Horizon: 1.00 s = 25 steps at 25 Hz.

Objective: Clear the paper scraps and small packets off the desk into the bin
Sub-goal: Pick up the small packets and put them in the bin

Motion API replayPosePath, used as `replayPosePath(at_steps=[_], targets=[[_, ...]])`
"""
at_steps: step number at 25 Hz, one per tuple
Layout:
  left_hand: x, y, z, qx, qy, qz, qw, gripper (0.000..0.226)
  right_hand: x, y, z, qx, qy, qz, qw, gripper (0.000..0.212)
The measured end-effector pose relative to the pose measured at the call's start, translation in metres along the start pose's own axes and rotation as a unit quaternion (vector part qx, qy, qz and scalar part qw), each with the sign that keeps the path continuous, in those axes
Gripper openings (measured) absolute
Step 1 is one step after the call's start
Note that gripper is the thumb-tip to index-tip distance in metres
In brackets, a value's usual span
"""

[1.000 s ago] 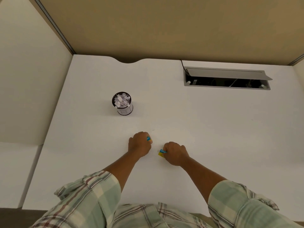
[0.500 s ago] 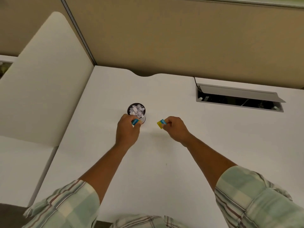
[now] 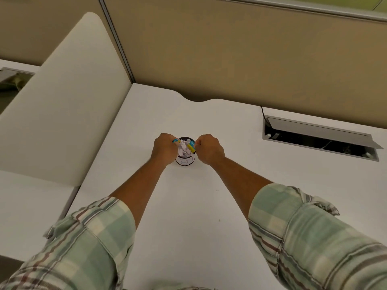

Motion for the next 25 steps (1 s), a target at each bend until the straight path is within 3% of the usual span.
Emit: replayPosePath(at_steps=[5, 9, 17, 22, 25], targets=[[0.004, 0.002, 0.002, -0.013, 0.019, -0.04, 0.999, 0.008, 0.003, 0.008, 0.002, -0.057, -0.044, -0.047, 0.996, 0.022], [0.006, 0.011, 0.006, 0.015, 0.045, -0.024, 0.999, 0.01, 0.006, 0.017, 0.005, -0.111, -0.083, -0.074, 0.988, 0.017], [0.007, 0.019, 0.007, 0.08, 0.03, -0.018, 0.996, 0.015, 0.011, 0.033, 0.01, -0.278, -0.148, -0.082, 0.945, 0.013], [0.004, 0.026, 0.003, 0.125, 0.002, -0.034, 0.992, 0.017, 0.016, 0.038, 0.018, -0.303, -0.141, -0.041, 0.941, 0.016], [0.002, 0.025, 0.002, 0.108, -0.001, -0.037, 0.993, 0.016, 0.017, 0.035, 0.015, -0.28, -0.155, -0.039, 0.947, 0.007]])
Point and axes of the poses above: each hand's wrist, its own x-axis towards the middle knuckle, its own y-axis out of the palm, z = x × y, the point moved 1 cm from there along x, towards the middle knuckle, and after that the axes turned 2 degrees about x, right-handed, at the moved point
